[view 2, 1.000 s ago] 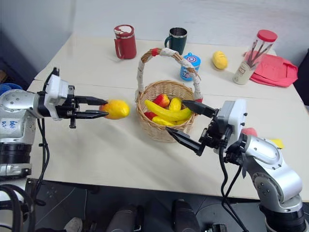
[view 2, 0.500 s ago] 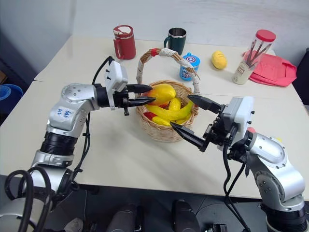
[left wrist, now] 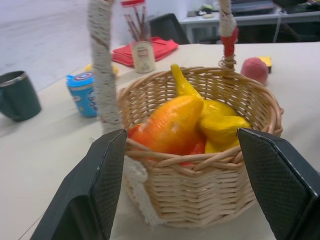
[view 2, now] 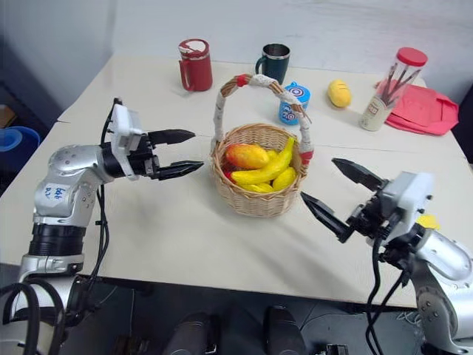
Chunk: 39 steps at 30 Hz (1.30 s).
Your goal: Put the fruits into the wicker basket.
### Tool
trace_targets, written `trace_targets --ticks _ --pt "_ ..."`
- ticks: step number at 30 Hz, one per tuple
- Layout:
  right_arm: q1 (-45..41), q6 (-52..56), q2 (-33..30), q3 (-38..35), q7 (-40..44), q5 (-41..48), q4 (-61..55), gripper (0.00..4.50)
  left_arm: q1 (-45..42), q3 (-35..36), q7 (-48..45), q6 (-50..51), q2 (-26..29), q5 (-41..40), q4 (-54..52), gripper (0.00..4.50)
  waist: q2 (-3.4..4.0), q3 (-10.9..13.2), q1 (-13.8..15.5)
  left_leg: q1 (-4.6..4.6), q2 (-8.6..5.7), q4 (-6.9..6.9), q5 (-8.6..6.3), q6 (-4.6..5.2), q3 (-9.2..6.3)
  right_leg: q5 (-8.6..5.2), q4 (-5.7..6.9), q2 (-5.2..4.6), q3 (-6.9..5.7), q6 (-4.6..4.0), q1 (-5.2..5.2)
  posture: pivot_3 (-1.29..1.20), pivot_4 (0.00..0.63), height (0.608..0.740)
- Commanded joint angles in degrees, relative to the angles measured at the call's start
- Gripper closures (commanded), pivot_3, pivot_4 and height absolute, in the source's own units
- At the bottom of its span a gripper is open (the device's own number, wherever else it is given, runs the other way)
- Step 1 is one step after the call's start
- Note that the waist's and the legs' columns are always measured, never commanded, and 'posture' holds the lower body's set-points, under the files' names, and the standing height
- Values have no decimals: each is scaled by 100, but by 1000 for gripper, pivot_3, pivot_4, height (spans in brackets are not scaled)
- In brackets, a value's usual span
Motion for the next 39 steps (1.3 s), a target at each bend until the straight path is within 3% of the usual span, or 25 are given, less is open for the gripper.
trace_targets --ticks 1,2,5,9,15,17,21,25,29,31,35,39 --pt "228 -386 85 -250 29 -218 -47 0 199 198 -176 16 133 -325 -411 823 1 -1 5 1 1 0 -1 2 2 0 3 0 1 0 0 0 150 740" --pt "318 -420 109 -384 47 -145 -23 0 328 265 -233 170 213 -463 -538 823 1 -1 5 1 1 -1 -2 2 3 0 4 1 2 0 0 0 150 740" --pt "1252 -800 264 -1085 446 -151 205 0 1262 595 -649 55 730 -511 -602 19 7 -4 -23 0 6 -6 -3 -1 3 0 2 2 1 0 -2 0 150 740" --pt "2498 -1489 624 -2002 841 -387 957 0 2358 722 -636 -120 886 -482 -956 19 17 -8 -14 10 15 -33 -8 -10 6 -7 -12 7 -1 -5 -2 0 150 740" --pt "3524 -2160 1018 -2846 1030 -470 2128 0 3218 856 -323 0 749 -712 -1788 19 22 -8 -6 67 14 -39 -38 34 4 12 -67 -54 25 -19 71 0 150 740" --pt "3592 -2384 1130 -2964 958 -500 2413 0 3238 763 -269 -34 714 -687 -1924 19 34 -24 -13 140 14 -112 -46 -7 1 -5 -100 -67 39 -50 124 0 150 740" --pt "3519 -2794 1129 -2920 879 -703 2620 0 3137 664 -276 -149 668 -706 -2071 19 85 -53 -140 163 14 -151 -37 -29 14 -9 -89 -65 45 -55 121 0 150 740" --pt "3011 -2072 524 -2643 633 -519 2248 0 2856 601 -87 -89 526 -729 -2046 19 91 -56 -281 191 19 -178 -7 -14 37 -8 -86 -42 70 -52 125 0 150 740" --pt "2103 -11 -1073 -2092 64 -697 2088 0 2698 500 50 341 422 -1035 -2268 19 91 -56 -352 196 22 -181 -6 -12 83 -2 -72 -21 124 -42 124 0 150 740" --pt "1038 1015 -1703 -1581 11 -166 2245 0 2678 423 112 472 382 -1103 -2374 19 89 -56 -343 202 26 -180 -4 -15 77 -3 -70 -10 122 -40 111 0 150 740" --pt "-647 2026 -2245 -451 163 -275 2929 0 2670 348 205 790 372 -1261 -2520 19 81 -50 -280 190 27 -177 3 -28 70 -7 -62 8 123 -33 88 0 150 740" --pt "-2316 2698 -2268 777 185 -810 3961 0 2746 280 266 841 384 -1248 -2707 19 81 -47 -234 167 25 -158 10 -39 67 -11 -65 30 122 -32 75 0 150 740"
